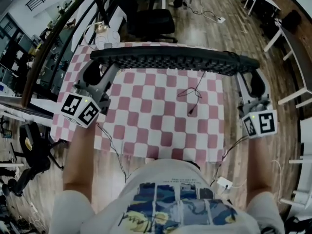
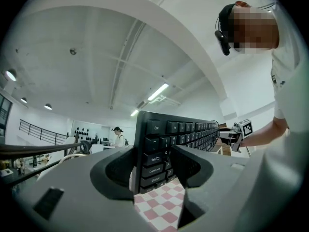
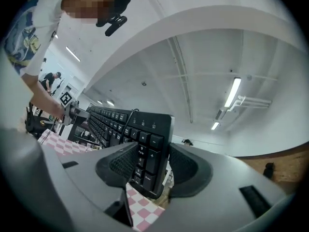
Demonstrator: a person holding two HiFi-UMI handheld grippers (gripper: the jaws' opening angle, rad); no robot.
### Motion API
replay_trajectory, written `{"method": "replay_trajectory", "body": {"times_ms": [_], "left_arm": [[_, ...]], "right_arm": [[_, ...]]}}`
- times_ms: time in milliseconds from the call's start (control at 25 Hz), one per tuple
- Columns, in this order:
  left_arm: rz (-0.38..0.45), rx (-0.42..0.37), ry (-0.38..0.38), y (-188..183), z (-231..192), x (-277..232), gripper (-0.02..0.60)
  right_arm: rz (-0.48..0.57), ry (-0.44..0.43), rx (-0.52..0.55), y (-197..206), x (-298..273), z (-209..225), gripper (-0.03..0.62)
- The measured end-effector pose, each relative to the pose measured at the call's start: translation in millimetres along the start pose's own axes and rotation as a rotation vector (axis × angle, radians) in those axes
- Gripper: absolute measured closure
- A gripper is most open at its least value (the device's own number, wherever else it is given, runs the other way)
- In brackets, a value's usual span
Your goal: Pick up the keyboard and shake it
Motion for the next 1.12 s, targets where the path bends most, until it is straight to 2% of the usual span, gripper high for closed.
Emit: {"method": "replay_trajectory", "body": {"times_ms": [400,600,840,1120], "left_arm": [[0.145,-0.128,0.016,-75.1,15.8,12.6,0.356],[0.215,-0.173,0.022,-105.6,26.0,25.2,0.354],[0.256,-0.205,0.019,-123.2,29.6,39.4,0.350],[0.265,-0.207,0.020,-122.8,29.6,46.0,0.348]], "right_arm": [[0.136,0.087,0.156,-74.8,11.9,12.5,0.407],[0.200,0.122,0.192,-104.7,26.1,10.5,0.407],[0.239,0.141,0.226,-125.6,35.4,2.3,0.407],[0.235,0.143,0.226,-129.8,39.8,-4.5,0.407]]}}
Point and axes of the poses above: the fingertips, and each gripper's own axes: x backward along the fingers, z to its right, y out of its underside, the point moved 5 cm from there along x, backward along the fingers, and after that the axes turned 2 degrees about x, right-handed, at the moved point
